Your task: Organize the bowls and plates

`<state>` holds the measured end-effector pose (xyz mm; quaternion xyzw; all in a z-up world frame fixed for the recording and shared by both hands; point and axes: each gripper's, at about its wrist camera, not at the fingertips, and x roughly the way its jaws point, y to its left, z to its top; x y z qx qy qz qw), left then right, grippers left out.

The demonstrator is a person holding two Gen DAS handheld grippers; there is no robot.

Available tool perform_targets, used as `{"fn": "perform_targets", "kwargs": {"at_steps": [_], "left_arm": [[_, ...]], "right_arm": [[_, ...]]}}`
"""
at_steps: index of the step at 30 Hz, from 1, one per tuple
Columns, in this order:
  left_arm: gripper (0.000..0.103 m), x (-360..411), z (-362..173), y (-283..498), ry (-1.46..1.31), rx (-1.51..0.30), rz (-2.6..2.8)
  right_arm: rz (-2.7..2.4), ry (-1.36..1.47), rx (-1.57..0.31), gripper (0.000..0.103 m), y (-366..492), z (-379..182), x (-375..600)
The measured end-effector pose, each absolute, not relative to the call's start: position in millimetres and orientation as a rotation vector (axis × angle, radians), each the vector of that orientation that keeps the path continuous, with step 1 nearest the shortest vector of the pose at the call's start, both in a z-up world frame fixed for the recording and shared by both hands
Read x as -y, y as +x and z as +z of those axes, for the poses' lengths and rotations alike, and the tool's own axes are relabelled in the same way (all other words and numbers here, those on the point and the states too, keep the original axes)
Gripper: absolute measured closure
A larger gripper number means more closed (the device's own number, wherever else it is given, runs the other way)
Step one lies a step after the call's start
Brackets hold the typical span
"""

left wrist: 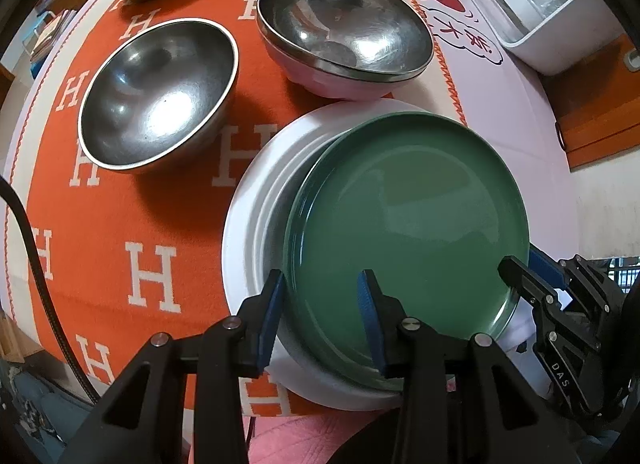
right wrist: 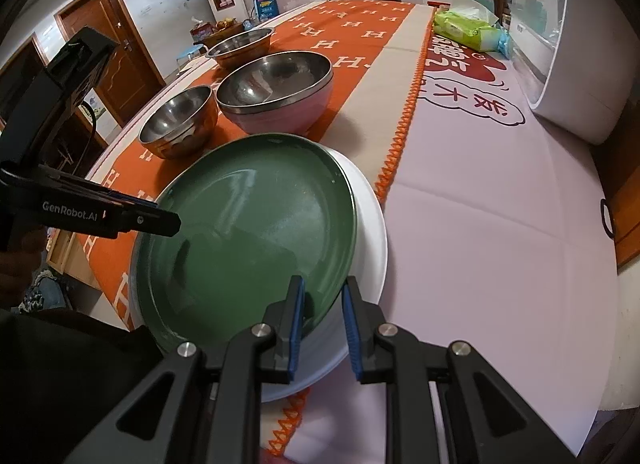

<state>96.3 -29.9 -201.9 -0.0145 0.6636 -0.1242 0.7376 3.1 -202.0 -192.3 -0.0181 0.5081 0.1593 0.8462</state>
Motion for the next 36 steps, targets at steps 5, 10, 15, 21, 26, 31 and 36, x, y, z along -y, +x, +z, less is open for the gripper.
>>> {"fn": "perform_targets", "kwargs": {"at_steps": [5, 10, 15, 21, 26, 31, 36], "left_arm": [[0.064, 29.0, -191.0, 90.9, -0.013, -1.427, -0.321], [0.061, 29.8, -179.1, 88.7, 0.014, -1.389, -0.351], [0.054, 24.7, -163.3, 87.8, 0.01, -1.326, -0.376], [0.048, 10.7, -141.3, 84.1, -0.009, -1.239, -0.401], [0.039, 1.4, -125.1, 86.5, -0.04, -1.177, -0.408], [0.033, -16.4, -106.0, 93.7, -0.094, -1.099, -0.399], [0.03, -40.3, -89.3, 105.2, -0.094, -1.038, -0.39]], "right_arm": [[0.34, -0.042, -1.05, 0.078, 0.9, -186.9, 198.3], [0.338, -0.054, -1.03, 0.071, -1.2, -181.4, 193.9], [0.328, -0.05, -1.003, 0.061, -2.2, -175.1, 194.1], [0.312, -0.038, -0.977, 0.057, 2.5, -165.4, 193.8], [0.31, -0.026, -0.956, 0.052, 4.1, -154.5, 189.5], [0.303, 0.0, -0.927, 0.05, 6.5, -142.0, 179.6], [0.288, 0.01, -0.872, 0.04, 11.9, -126.0, 160.3]]}}
